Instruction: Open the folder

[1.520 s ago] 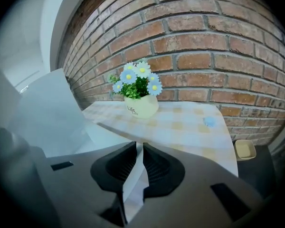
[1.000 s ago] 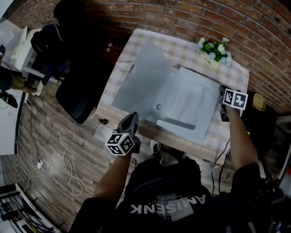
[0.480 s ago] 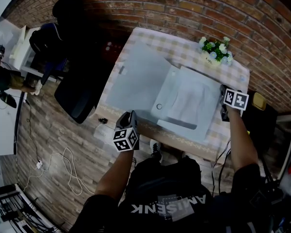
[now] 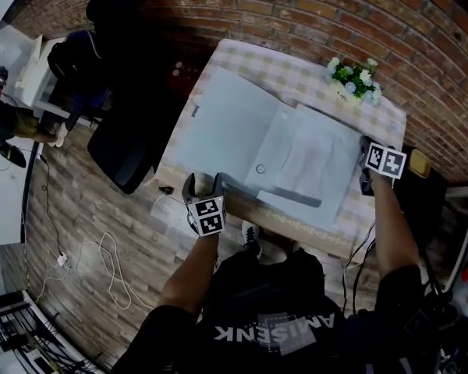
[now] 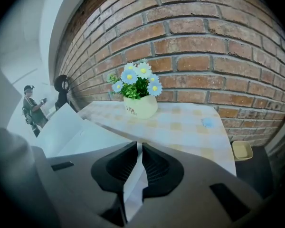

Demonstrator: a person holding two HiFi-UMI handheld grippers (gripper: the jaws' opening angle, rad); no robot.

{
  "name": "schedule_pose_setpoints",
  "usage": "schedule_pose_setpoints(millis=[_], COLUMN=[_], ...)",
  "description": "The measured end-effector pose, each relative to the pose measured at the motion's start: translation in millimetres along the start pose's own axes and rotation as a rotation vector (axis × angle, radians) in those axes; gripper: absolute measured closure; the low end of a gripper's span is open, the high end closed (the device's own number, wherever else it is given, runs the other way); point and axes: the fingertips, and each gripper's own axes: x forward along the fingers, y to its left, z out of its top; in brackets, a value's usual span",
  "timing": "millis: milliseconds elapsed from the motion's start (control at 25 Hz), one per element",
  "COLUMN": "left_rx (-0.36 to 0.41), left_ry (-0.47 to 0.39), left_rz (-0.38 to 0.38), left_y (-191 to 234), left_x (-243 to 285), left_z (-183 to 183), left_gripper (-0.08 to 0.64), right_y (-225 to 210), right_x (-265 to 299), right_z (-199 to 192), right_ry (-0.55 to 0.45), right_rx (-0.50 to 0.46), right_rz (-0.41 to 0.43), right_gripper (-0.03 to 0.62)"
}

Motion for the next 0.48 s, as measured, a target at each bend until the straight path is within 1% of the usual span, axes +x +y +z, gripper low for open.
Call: schedule_pose_setpoints(millis=[40,120,200,280,320,480], left_rx=[0.051,0.184,0.332,0.459,0.510,0.667], left_ry=[0.008,0.021,0.019,0.012,0.012,0.046], left_rz=[0.003,-0.006,-0.047,-0.115,-0.154,-0.299], left_y=[-2,-6,-10,-14,-17,-25], left_x=[4,10,14,17,18,26], left_z=[-3,-6,-4,-3,-2,-3], left_gripper=[0.255,0.255,0.258,0.258,0.258,0.267], right_y=[0,-1,0,0,0,-1], right_x=[0,1,1,1,1,1], right_z=[0,0,0,0,0,0], right_ry=[0.001,0.001,0.002,0.004,0.004,0.006], right_rx=[-0.001,-0.003,-0.006,-0.008,-0.009,-0.009], right_rz=[-0.001,-0.005,-0.009,-0.014,-0.016,-0.028], right_gripper=[0.526,0.526,0.528,0.528,0.528,0.528])
